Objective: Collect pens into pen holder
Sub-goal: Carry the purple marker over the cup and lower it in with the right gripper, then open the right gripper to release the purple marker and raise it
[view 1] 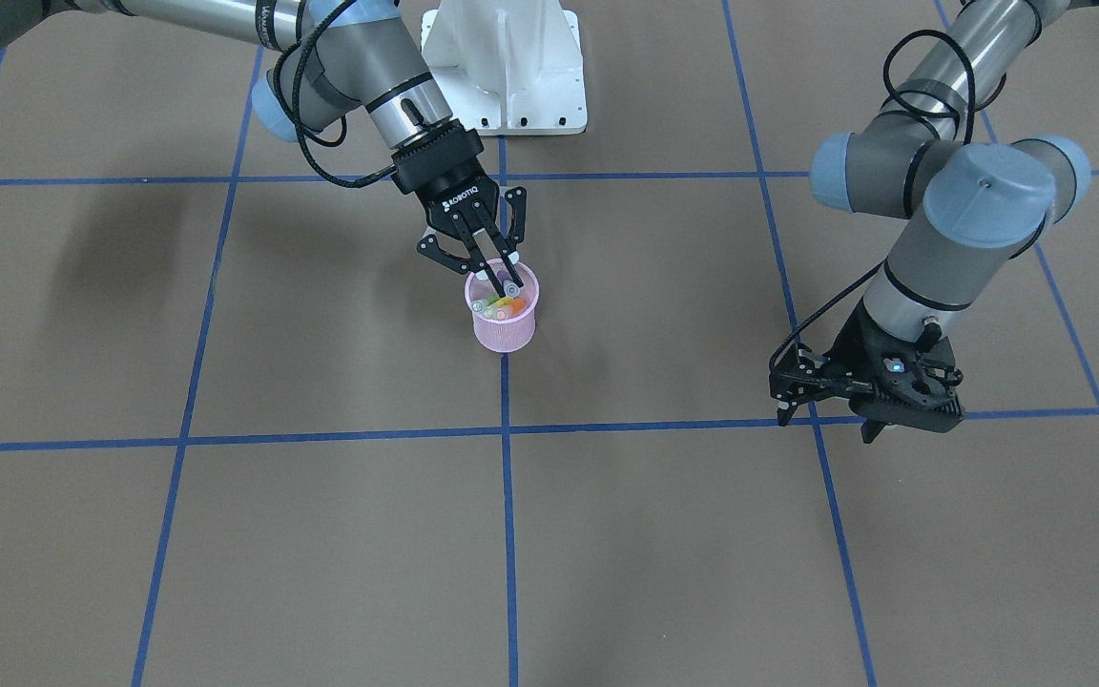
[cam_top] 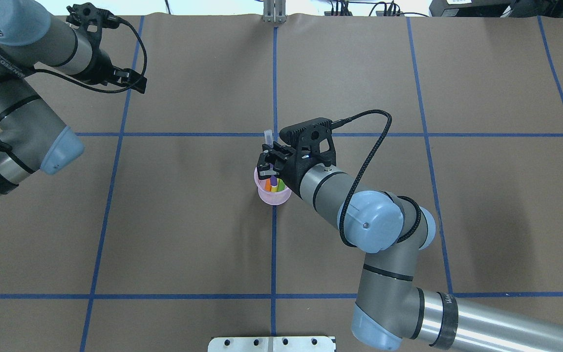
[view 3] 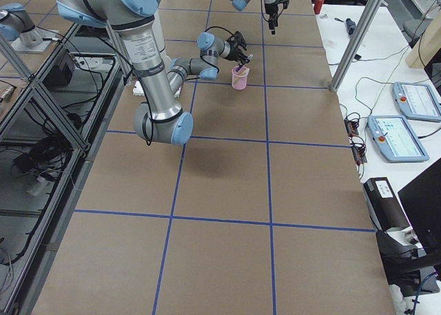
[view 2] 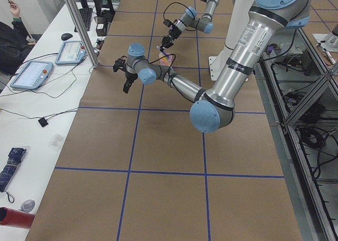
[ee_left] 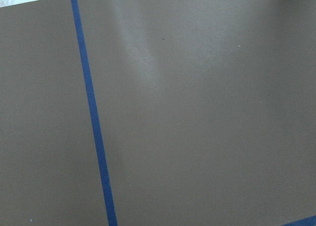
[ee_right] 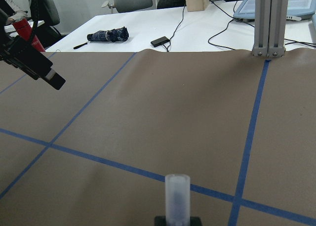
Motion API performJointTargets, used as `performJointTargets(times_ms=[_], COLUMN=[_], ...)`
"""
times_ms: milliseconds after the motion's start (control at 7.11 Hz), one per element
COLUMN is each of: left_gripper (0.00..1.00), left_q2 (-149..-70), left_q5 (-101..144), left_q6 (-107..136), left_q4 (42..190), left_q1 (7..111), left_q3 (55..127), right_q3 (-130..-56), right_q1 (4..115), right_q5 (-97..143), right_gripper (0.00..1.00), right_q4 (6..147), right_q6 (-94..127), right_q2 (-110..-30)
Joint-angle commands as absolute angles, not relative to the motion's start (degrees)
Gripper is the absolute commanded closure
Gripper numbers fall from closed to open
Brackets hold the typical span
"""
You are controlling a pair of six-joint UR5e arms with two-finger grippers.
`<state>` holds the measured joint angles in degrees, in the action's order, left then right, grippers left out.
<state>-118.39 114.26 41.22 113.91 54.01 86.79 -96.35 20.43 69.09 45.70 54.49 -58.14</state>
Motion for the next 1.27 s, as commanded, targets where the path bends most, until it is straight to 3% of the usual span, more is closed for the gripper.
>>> performJointTargets(times_ms=[0, 704, 1126], left_gripper=[0.01, 0.01, 0.01], left_q2=[-118.39, -118.30, -117.51], left_q5=[114.26, 116.70, 120.85], left_q6=[41.22, 40.26, 18.26], left_q4=[114.08, 112.68, 87.55], left_q1=[53.96, 57.37, 66.07], left_q3=[86.40, 86.84, 92.96], right_q3=[-94.15, -100.26, -113.86], right_q1=[20.39, 21.87, 31.42], right_q5=[67.25, 72.92, 87.12], right_gripper=[0.02, 0.01, 0.01], right_q4=[45.70, 46.67, 76.96], right_q6=[54.58, 55.46, 55.37], right_q2=[-55.65, -57.20, -59.15])
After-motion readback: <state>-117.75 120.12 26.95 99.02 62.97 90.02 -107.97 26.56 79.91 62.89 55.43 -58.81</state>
